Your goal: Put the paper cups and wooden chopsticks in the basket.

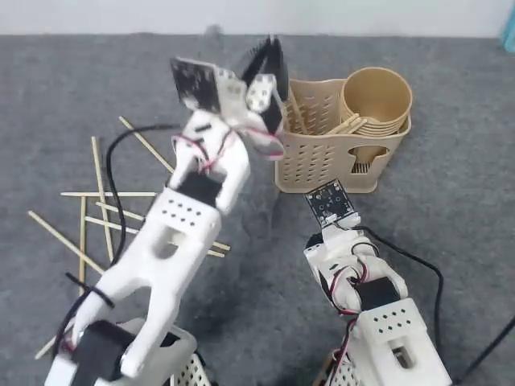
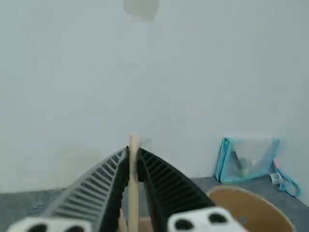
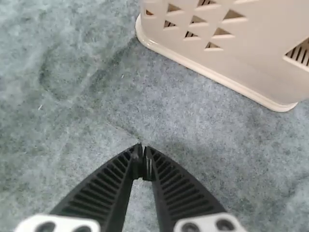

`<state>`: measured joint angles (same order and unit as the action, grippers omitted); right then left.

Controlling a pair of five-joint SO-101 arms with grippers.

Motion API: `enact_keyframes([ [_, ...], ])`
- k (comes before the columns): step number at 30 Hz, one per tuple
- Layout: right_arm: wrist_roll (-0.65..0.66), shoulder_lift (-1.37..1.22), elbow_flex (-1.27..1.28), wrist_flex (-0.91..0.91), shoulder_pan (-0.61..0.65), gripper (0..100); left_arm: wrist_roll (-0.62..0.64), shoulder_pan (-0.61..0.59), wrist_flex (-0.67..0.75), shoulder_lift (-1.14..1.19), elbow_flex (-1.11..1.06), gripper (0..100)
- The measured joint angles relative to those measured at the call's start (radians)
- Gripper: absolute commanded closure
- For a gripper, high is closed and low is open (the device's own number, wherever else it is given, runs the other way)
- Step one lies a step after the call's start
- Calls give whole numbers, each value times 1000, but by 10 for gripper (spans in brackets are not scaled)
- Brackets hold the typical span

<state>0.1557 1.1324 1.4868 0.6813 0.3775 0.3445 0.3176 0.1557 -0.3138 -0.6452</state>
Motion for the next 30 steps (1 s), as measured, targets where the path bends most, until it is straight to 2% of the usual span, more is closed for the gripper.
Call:
enact_keyframes([
  [5, 0, 0, 0, 0, 0, 986, 0, 38, 150, -75, -224, 988],
  [8, 0, 0, 0, 0, 0, 986, 0, 57, 183, -98, -310, 979],
  [13, 0, 0, 0, 0, 0, 986, 0, 61, 193, -110, -324, 829],
  [15, 0, 0, 0, 0, 0, 986, 0, 61, 189, -114, -311, 816],
  [19, 0, 0, 0, 0, 0, 986, 0, 17, 21, -167, -224, 816],
  [25, 0, 0, 0, 0, 0, 987, 0, -60, -321, -431, -157, 816],
  [30, 0, 0, 0, 0, 0, 987, 0, -229, -709, -775, -166, 816],
])
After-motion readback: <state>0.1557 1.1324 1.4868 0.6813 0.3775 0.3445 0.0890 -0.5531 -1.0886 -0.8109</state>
